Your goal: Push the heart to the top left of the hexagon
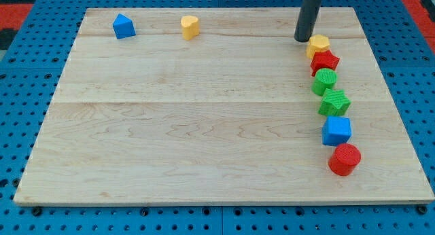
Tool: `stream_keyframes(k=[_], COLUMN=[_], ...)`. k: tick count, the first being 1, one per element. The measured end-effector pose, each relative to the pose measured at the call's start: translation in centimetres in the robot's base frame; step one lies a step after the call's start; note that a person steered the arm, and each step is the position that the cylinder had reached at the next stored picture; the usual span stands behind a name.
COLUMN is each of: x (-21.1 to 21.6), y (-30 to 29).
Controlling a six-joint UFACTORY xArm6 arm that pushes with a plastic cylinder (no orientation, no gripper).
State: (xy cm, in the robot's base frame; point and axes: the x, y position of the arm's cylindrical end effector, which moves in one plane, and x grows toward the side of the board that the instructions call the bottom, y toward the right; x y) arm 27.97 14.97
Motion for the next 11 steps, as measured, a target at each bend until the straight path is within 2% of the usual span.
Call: stream_keyframes(k=[2, 3, 4, 5, 7, 8, 9, 10, 11], x=[1.0, 0.5, -2.4, -2.5, -6.0, -5.7, -5.6, -7.5, -6.0], y=[-20.3, -27.0, -21.8, -13.1, -17.7, -13.2, -6.3, -5.6, -2.9])
